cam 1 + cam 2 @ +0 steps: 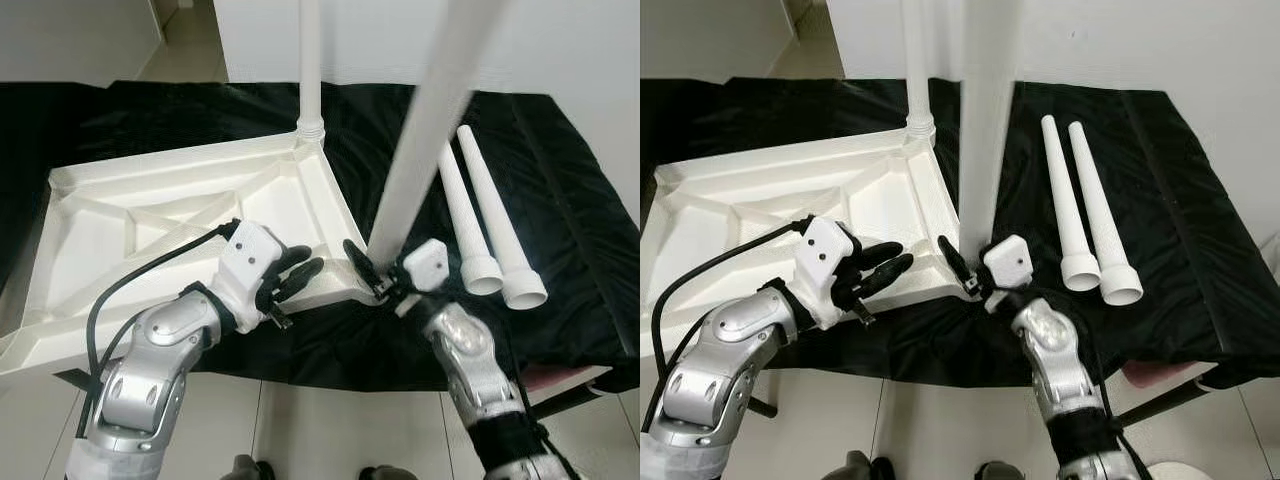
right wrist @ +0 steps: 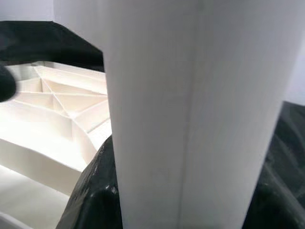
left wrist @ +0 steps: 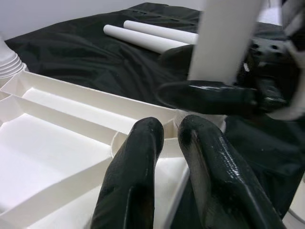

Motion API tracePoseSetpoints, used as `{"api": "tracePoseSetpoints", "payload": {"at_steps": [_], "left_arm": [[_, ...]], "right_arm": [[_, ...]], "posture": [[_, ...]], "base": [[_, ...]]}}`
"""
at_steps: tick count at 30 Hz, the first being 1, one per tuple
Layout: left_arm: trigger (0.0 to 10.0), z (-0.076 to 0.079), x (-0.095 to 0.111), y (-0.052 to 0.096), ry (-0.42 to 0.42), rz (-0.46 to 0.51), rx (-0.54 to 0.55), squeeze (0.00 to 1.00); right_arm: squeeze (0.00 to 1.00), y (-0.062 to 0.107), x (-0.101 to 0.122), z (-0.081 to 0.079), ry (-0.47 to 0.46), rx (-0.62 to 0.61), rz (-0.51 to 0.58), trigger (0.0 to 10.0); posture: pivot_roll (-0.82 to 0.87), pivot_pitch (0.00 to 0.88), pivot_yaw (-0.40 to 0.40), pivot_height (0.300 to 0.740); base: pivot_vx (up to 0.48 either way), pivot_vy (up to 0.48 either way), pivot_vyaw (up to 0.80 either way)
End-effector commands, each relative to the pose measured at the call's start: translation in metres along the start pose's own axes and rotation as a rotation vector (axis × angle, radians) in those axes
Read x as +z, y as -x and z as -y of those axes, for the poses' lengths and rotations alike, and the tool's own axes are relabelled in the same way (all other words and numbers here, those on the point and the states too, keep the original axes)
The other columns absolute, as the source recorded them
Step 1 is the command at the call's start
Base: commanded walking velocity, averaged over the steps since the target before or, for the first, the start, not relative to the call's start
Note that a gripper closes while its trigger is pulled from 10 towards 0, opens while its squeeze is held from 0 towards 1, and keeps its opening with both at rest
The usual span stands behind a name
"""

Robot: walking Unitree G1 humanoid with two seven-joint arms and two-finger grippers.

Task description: Building children table

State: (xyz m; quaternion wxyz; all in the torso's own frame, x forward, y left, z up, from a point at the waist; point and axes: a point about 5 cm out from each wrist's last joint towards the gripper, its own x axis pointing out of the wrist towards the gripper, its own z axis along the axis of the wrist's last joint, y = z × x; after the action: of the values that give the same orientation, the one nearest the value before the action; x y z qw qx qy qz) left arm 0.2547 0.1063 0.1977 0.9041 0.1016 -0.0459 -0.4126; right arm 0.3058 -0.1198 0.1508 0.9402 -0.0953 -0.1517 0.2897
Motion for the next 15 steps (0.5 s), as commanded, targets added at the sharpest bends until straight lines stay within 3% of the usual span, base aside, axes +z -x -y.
{"api": "tracePoseSetpoints", "payload": {"at_steps": [1, 9, 11, 13, 15], "left_arm": [[10.0, -0.001, 0.000, 0.000, 0.001, -0.005, 0.040, 0.00], [10.0, -0.001, 0.001, 0.000, 0.001, -0.006, 0.039, 0.00], [10.0, -0.001, 0.001, 0.001, 0.000, -0.006, 0.042, 0.00], [10.0, -0.001, 0.001, 0.001, 0.000, -0.006, 0.042, 0.00], [10.0, -0.002, 0.001, 0.002, 0.001, -0.007, 0.044, 0.00]], "right_arm": [[0.00, 0.021, -0.044, 0.003, -0.087, -0.027, -0.251, 10.0], [0.00, 0.017, -0.044, 0.014, -0.051, -0.031, -0.274, 10.0], [0.00, 0.018, -0.042, 0.011, 0.040, 0.011, -0.250, 10.0], [0.00, 0.018, -0.042, 0.011, 0.040, 0.011, -0.250, 10.0], [0.00, 0.021, -0.042, 0.003, 0.108, 0.073, -0.232, 10.0]], "posture": [[-0.09, 0.139, 0.079, 0.740], [-0.09, 0.142, 0.075, 0.740], [-0.09, 0.141, 0.074, 0.740], [-0.09, 0.141, 0.074, 0.740], [-0.08, 0.143, 0.076, 0.740]], "base": [[0.000, 0.000, 0.00], [0.000, 0.000, 0.00], [0.000, 0.000, 0.00], [0.000, 0.000, 0.00], [0.000, 0.000, 0.00]]}}
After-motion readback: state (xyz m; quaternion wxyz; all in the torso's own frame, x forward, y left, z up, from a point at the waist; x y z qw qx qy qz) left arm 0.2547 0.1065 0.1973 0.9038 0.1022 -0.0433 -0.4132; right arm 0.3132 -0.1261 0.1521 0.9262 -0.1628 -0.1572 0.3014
